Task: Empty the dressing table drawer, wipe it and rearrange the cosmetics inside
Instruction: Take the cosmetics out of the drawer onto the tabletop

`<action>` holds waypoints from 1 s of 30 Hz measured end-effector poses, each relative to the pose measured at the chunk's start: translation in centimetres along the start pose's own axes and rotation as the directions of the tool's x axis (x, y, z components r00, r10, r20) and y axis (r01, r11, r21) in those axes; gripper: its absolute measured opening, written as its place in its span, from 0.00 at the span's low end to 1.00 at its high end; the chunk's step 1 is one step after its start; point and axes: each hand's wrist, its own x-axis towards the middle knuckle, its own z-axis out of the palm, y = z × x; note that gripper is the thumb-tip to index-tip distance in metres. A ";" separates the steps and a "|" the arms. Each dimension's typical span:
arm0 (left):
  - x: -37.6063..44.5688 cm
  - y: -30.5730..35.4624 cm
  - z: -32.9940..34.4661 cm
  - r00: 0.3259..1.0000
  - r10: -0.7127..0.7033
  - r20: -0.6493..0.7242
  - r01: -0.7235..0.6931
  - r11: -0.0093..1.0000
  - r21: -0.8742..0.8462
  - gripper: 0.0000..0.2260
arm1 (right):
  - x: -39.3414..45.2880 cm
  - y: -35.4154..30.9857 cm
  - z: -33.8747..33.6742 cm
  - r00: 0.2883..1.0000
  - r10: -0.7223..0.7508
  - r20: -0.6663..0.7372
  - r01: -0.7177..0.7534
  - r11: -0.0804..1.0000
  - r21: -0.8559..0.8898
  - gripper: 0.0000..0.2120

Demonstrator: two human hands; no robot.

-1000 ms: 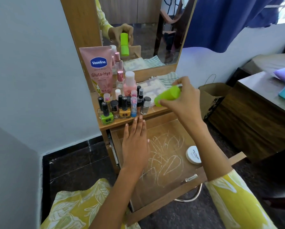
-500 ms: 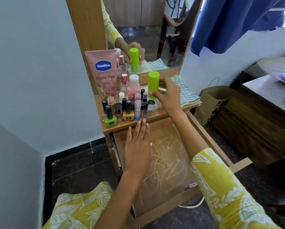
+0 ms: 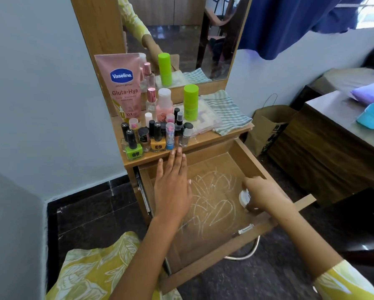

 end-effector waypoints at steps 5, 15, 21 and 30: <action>0.1 0.0 0.0 1.000 0.004 0.006 -0.004 1.000 0.002 0.28 | 0.2 -0.4 1.2 0.990 -0.016 -0.137 0.002 0.995 -0.097 0.27; 0.0 0.1 -0.4 1.000 0.007 -0.005 -0.007 1.000 -0.024 0.28 | -0.3 -3.3 -4.9 0.729 -0.090 -0.679 0.425 0.837 0.344 0.21; 0.0 -0.2 -0.4 0.999 0.011 0.040 -0.012 1.000 0.011 0.28 | 2.7 -6.1 -8.8 0.575 0.024 -0.818 0.535 0.745 0.398 0.17; 0.1 0.0 -0.3 0.999 0.006 0.048 -0.007 1.000 0.023 0.28 | 6.0 -7.3 -8.8 0.583 0.038 -0.812 0.519 0.751 0.408 0.17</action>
